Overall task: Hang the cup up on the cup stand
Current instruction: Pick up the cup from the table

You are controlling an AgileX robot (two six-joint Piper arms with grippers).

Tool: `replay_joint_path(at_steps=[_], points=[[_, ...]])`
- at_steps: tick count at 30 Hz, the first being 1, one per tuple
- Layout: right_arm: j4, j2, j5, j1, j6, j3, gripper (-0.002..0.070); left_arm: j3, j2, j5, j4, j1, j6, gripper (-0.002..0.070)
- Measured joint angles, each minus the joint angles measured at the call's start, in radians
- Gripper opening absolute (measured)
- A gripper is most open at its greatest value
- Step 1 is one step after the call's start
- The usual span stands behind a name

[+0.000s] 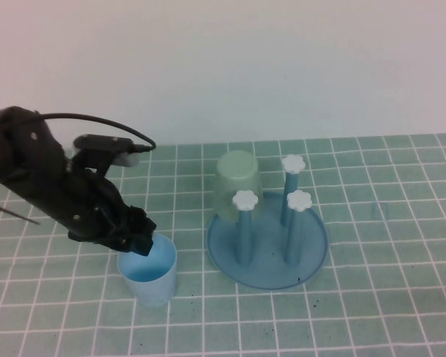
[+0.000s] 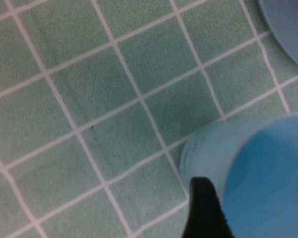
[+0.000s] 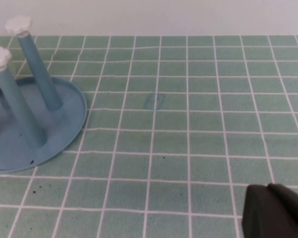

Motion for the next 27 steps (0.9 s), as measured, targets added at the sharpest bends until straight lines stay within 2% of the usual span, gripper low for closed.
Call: replay_joint_path(at_steps=[5, 11, 14, 17, 19, 23, 27], points=[[0.0, 0.0, 0.0, 0.0, 0.0, 0.0, -0.0001, -0.007, 0.062, -0.032, 0.011, -0.006, -0.004, 0.0374], [0.0, 0.0, 0.0, 0.0, 0.0, 0.0, -0.0001, -0.007, 0.098, -0.038, 0.022, -0.006, -0.004, 0.0305], [0.001, 0.0, 0.0, 0.0, -0.025, 0.0, -0.0001, -0.007, 0.098, -0.064, 0.031, -0.006, -0.004, 0.0212], [0.001, 0.0, 0.0, 0.0, -0.069, 0.0, -0.0001, -0.007, 0.098, -0.083, 0.031, -0.006, 0.014, 0.0073], [0.001, 0.0, 0.0, 0.0, -0.088, 0.0, -0.0001, -0.009, 0.098, -0.076, 0.028, -0.006, 0.039, 0.0031], [0.001, 0.0, -0.002, 0.0, -0.107, 0.0, -0.0001, -0.038, 0.075, 0.016, 0.019, 0.005, 0.092, 0.0014], [0.004, 0.0, 0.006, 0.0, -0.117, 0.0, -0.0001, -0.066, -0.024, 0.051, -0.036, 0.053, 0.137, 0.0013]])
